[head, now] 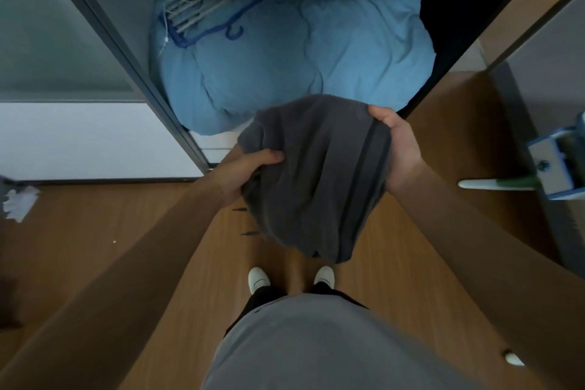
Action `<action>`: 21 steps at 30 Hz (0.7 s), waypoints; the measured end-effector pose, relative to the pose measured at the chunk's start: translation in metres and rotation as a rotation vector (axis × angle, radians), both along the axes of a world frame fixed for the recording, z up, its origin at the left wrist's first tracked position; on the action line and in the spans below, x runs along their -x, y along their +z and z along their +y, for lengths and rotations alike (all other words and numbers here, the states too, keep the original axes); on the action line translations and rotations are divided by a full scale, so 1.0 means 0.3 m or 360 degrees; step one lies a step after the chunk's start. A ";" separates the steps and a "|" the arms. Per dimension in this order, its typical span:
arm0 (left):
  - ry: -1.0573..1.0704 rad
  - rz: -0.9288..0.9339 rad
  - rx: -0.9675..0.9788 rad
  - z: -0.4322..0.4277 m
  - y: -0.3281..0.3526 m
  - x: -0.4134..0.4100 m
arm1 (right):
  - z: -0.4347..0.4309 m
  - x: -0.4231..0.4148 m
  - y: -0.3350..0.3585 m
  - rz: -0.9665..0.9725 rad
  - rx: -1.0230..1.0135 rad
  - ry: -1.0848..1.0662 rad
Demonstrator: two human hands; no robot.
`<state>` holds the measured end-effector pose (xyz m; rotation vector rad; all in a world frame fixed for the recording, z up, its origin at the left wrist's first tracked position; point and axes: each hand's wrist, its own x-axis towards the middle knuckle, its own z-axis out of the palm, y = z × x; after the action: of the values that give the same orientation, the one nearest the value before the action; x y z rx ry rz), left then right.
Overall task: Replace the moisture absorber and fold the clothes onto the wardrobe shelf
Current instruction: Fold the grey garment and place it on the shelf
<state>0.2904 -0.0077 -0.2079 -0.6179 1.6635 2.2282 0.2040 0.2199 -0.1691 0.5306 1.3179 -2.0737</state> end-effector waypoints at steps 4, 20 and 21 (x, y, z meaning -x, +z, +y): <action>0.0322 -0.0229 -0.0264 0.022 0.023 0.014 | 0.028 0.001 0.010 0.0074 0.0004 0.0216; 0.0184 0.0118 -0.0671 -0.040 0.032 -0.003 | 0.005 -0.075 -0.080 0.0147 -0.0139 0.0193; 0.0073 0.0084 -0.0552 -0.038 0.032 0.003 | 0.006 -0.072 -0.073 0.0107 -0.0143 0.0207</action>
<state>0.2894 -0.0190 -0.1982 -0.5143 1.2484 2.5038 0.2255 0.2218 -0.1909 0.4053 1.4504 -1.9486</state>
